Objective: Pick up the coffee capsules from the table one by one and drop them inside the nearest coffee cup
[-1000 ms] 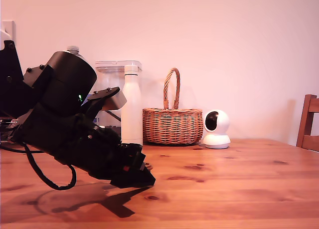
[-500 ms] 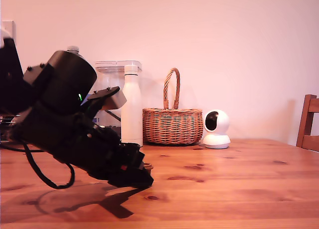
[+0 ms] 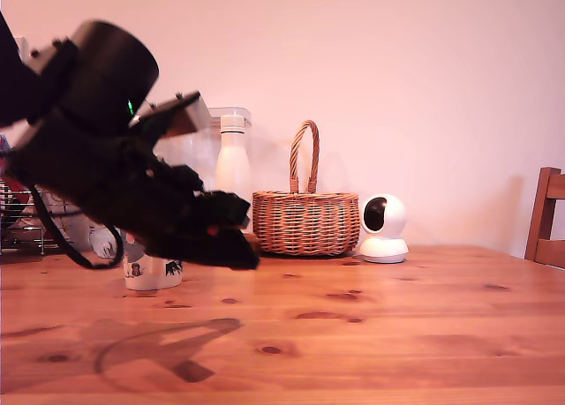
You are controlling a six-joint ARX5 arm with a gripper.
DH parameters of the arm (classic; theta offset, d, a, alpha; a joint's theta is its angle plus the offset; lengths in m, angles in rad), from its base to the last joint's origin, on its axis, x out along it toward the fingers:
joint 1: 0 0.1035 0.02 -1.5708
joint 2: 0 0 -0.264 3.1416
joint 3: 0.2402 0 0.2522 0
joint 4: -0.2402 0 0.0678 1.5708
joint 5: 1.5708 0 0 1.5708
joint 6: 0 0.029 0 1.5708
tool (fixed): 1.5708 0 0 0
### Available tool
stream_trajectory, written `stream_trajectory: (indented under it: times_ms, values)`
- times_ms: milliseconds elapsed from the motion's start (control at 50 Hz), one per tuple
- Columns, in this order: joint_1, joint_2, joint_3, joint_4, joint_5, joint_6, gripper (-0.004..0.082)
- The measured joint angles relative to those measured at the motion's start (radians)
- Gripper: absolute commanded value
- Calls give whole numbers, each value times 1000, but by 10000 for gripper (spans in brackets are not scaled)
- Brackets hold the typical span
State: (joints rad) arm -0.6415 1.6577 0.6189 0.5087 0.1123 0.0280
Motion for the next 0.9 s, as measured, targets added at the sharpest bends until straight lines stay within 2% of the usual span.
stream_trajectory:
  times_ms: [120,240,300,480,620,900]
  values:
    - [1,-54,-5,-23,-26,0,157]
    - [20,-128,-36,-21,-28,-5,157]
    - [33,-163,-60,-19,-28,-20,157]
    - [100,-240,-137,-24,-31,-25,157]
    - [153,-317,-186,-42,-55,-26,157]
    - [247,-457,-204,-145,-82,-26,157]
